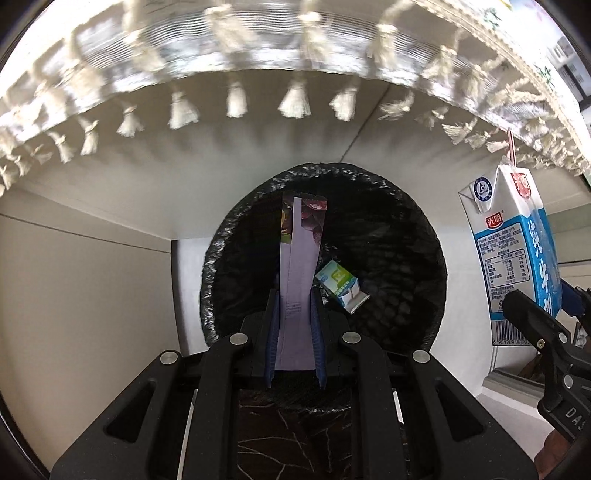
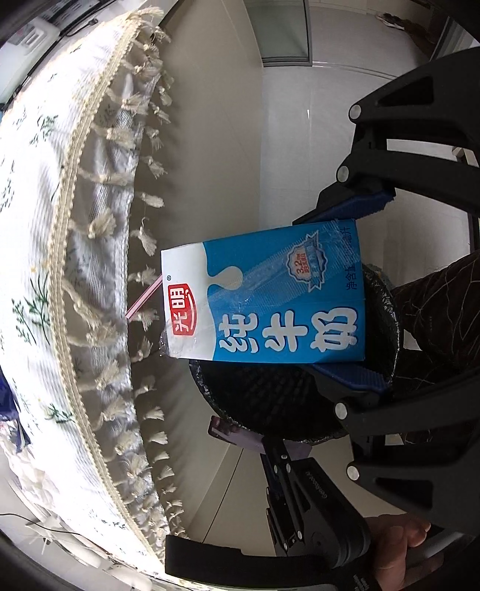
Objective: Collect trash
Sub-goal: 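Lower the purple stick and milk carton over the bin opening, then open the left gripper to drop the purple stick while the right gripper drops the milk carton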
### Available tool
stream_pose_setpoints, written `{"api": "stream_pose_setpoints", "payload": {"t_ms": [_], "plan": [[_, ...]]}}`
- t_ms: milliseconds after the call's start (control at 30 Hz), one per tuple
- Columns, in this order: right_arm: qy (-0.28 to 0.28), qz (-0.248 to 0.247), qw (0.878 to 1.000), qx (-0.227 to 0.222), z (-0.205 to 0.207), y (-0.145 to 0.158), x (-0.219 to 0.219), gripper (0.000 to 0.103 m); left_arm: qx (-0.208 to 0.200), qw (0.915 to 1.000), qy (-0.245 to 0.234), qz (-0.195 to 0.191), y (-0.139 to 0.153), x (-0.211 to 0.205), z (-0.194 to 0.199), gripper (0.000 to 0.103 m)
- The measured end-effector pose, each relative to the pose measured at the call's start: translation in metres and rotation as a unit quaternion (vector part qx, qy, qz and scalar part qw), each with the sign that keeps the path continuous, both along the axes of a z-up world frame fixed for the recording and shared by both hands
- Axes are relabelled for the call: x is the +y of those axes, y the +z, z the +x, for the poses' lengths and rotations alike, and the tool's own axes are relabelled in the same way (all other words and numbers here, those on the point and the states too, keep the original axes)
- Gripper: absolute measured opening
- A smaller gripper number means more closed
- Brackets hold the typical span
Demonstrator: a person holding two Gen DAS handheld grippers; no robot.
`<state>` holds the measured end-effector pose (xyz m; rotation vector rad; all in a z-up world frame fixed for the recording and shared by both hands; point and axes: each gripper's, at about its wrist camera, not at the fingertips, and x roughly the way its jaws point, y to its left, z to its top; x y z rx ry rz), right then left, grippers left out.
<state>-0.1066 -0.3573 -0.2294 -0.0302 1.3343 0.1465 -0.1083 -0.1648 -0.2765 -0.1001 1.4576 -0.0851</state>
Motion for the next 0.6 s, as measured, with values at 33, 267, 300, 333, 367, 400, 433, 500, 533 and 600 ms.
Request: {"api": "stream_pose_setpoints", "payload": {"t_ms": [33, 267, 300, 333, 367, 400, 433, 500, 533, 600], "plan": [[-0.002, 0.000, 1.000, 0.000, 0.000, 0.000, -0.002, 0.062, -0.002, 1.0000, -0.003, -0.002, 0.000, -0.003, 0.000, 0.015], [-0.006, -0.002, 1.000, -0.001, -0.003, 0.002, -0.020, 0.062, -0.018, 0.9997, -0.014, 0.003, 0.004, -0.014, 0.001, 0.020], [-0.006, -0.002, 1.000, -0.001, -0.003, 0.003, -0.021, 0.062, -0.020, 0.9997, -0.015, 0.004, 0.005, -0.015, 0.001, 0.021], [-0.007, -0.002, 1.000, -0.001, -0.004, 0.002, -0.022, 0.062, -0.022, 0.9996, -0.015, 0.002, 0.007, -0.015, 0.001, 0.025], [-0.007, -0.002, 1.000, -0.001, -0.004, 0.002, -0.021, 0.062, -0.023, 0.9996, -0.013, 0.006, 0.009, -0.015, 0.001, 0.032], [-0.007, -0.001, 1.000, -0.001, -0.004, 0.003, -0.022, 0.062, -0.026, 0.9996, -0.010, 0.007, 0.010, -0.013, 0.001, 0.035], [-0.006, -0.002, 1.000, -0.001, -0.006, 0.004, -0.022, 0.062, -0.028, 0.9996, -0.008, 0.006, 0.011, -0.013, 0.001, 0.036], [-0.002, -0.004, 1.000, -0.003, -0.006, 0.004, -0.021, 0.062, -0.030, 0.9995, -0.004, 0.008, 0.014, -0.010, 0.002, 0.044], [-0.002, -0.004, 1.000, -0.004, -0.006, 0.004, -0.017, 0.062, -0.033, 0.9994, -0.003, 0.008, 0.015, -0.009, 0.002, 0.046], [-0.001, -0.003, 1.000, -0.004, -0.005, 0.004, -0.014, 0.062, -0.037, 0.9992, -0.001, 0.011, 0.020, -0.007, 0.001, 0.055]]}}
